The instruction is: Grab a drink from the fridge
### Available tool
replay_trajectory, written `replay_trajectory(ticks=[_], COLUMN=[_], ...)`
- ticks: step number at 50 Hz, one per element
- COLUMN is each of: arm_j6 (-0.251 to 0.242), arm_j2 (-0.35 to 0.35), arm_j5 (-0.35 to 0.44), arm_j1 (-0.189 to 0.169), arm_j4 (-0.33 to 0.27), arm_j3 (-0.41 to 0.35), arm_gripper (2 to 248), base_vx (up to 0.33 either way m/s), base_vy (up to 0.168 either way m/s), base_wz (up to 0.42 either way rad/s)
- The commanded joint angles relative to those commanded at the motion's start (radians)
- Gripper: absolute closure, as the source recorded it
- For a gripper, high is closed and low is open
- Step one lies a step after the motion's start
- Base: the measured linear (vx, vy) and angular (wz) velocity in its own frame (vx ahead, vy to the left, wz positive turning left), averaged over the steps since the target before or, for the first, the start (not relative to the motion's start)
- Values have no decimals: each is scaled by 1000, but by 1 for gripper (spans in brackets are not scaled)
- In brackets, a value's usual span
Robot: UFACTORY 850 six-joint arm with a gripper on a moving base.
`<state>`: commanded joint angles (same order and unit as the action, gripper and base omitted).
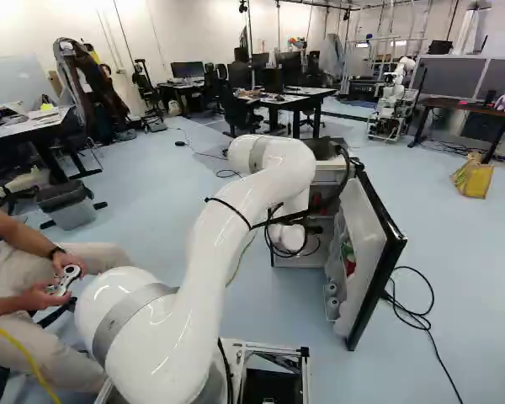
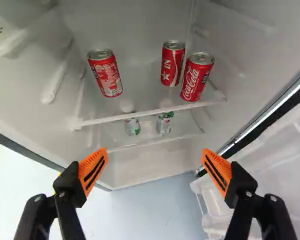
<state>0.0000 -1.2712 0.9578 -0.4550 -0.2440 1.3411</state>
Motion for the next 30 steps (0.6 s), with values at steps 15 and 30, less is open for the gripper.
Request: replay_trajectory(ticks=[15, 30], arm_j6=[0, 0], arm_j2=[-32, -65], arm_j5=[19, 40], arm_j1=[-1, -2], arm_j4=[0, 0], arm_j3=[59, 119], arm_gripper=[3, 3], base_vx=[0, 0], base_vy=[0, 0], base_wz=[0, 0])
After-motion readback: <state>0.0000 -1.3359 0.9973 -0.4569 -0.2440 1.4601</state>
